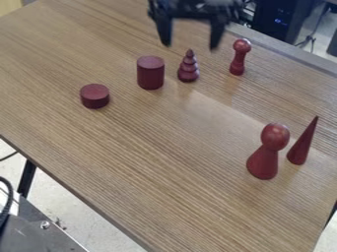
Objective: Pick the red cylinder from the left side and place it in the middle of the table
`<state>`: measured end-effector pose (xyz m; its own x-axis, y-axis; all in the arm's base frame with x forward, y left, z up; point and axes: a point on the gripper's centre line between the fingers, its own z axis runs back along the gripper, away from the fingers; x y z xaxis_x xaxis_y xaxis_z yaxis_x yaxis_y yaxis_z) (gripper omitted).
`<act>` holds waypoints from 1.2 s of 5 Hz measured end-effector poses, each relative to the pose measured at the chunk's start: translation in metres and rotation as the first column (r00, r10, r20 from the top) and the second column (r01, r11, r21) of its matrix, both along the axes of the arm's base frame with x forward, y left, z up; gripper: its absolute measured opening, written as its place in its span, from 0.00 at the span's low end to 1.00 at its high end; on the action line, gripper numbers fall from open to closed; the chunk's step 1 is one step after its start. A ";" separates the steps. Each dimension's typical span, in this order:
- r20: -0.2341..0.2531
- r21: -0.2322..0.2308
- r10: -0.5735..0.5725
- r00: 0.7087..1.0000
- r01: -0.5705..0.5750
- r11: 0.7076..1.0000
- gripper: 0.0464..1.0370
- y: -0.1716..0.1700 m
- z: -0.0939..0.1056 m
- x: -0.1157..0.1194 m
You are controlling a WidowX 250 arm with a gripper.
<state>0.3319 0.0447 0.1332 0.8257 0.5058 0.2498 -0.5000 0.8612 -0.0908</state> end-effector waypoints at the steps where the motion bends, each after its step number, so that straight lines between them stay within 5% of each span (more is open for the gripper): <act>1: 0.014 -0.015 0.083 0.996 -0.083 0.996 0.96 0.033 0.007 0.007; 4: -0.188 -0.048 0.145 0.971 -0.156 0.987 0.96 0.085 -0.029 0.019; 6: -0.229 -0.127 0.135 0.964 -0.167 0.978 0.96 0.065 -0.043 0.017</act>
